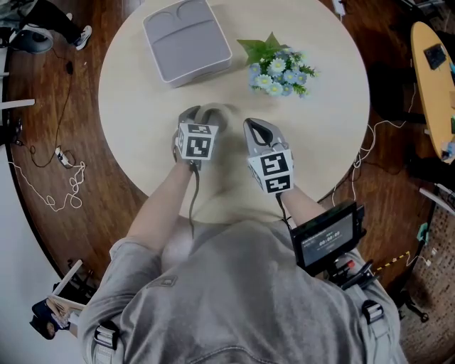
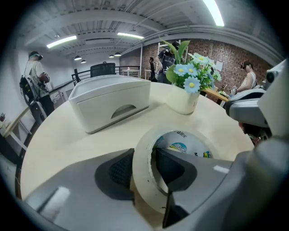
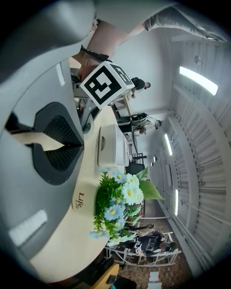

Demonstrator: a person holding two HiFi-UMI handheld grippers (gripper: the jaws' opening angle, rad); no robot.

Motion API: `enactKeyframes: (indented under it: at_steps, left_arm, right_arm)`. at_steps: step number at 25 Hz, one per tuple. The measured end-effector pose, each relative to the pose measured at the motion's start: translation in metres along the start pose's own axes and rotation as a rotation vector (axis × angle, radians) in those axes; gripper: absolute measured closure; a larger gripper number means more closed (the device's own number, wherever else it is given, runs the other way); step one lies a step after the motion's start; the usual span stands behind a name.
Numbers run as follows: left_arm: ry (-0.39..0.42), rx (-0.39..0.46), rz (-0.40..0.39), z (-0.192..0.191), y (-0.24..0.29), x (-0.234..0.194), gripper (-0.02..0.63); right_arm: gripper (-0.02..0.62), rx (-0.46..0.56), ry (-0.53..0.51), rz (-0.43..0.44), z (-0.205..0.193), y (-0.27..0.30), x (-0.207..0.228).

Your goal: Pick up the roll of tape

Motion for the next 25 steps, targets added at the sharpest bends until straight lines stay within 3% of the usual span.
enactKeyframes:
  at_steps: [6, 25]
  left_arm:
    - [-0.004, 0.008, 0.016, -0.002, -0.011, 0.0, 0.468]
    - [0.007, 0.292, 0.127, -0.036, -0.088, 0.009, 0.482]
  right_arm:
    - [0.581, 0.003, 0.001, -0.011, 0.002, -0.012, -0.001]
    - [0.581, 0.105, -0.054, -0.033, 0.008, -0.053, -0.026]
Point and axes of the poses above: the fingertips, and each gripper's own axes: y forward along the fingers, x to its right, z out of its top, the point moved 10 cm from there along -y, backward along the fingers, and after that the axes turned 12 degrees about -x, right-handed, at the moved point
